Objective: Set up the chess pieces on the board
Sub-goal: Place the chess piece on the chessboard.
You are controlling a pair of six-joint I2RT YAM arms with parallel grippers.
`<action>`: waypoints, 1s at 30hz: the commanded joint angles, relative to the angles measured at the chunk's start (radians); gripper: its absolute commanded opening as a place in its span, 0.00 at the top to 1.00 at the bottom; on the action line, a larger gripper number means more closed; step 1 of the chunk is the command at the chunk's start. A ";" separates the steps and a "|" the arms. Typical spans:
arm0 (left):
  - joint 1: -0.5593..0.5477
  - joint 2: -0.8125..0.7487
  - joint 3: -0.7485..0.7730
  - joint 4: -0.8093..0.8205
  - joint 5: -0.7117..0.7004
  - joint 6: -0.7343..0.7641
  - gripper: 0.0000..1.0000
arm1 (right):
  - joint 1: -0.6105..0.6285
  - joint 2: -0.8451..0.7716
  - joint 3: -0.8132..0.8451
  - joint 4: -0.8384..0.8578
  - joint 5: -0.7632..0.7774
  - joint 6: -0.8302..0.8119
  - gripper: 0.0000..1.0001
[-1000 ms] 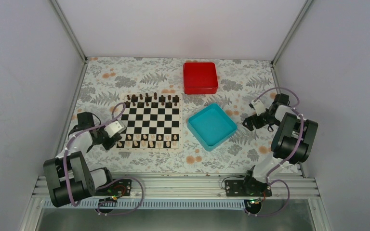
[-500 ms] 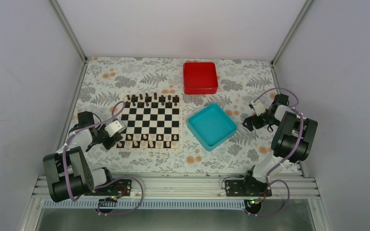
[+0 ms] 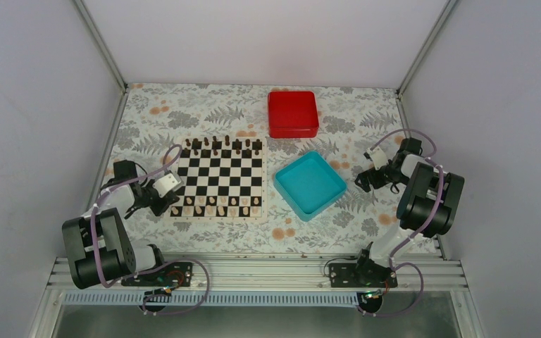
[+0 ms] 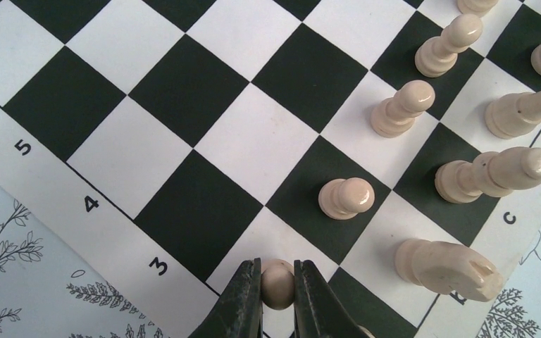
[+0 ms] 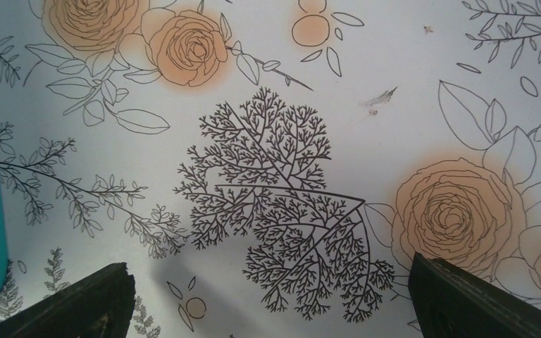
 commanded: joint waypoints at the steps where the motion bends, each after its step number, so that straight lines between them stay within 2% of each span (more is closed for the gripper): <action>1: 0.007 -0.001 0.011 0.013 0.042 0.008 0.96 | -0.012 0.014 -0.012 0.006 -0.001 0.010 0.00; 11: 0.007 0.011 0.015 0.013 0.038 0.007 0.89 | -0.012 0.015 -0.010 0.005 0.005 0.008 0.00; 20: 0.006 -0.008 0.008 0.012 0.044 0.012 0.77 | -0.013 0.025 -0.009 0.010 0.004 0.008 0.00; 30: 0.008 -0.065 0.039 -0.051 0.035 0.021 0.73 | -0.012 0.017 -0.007 0.008 0.004 0.006 0.00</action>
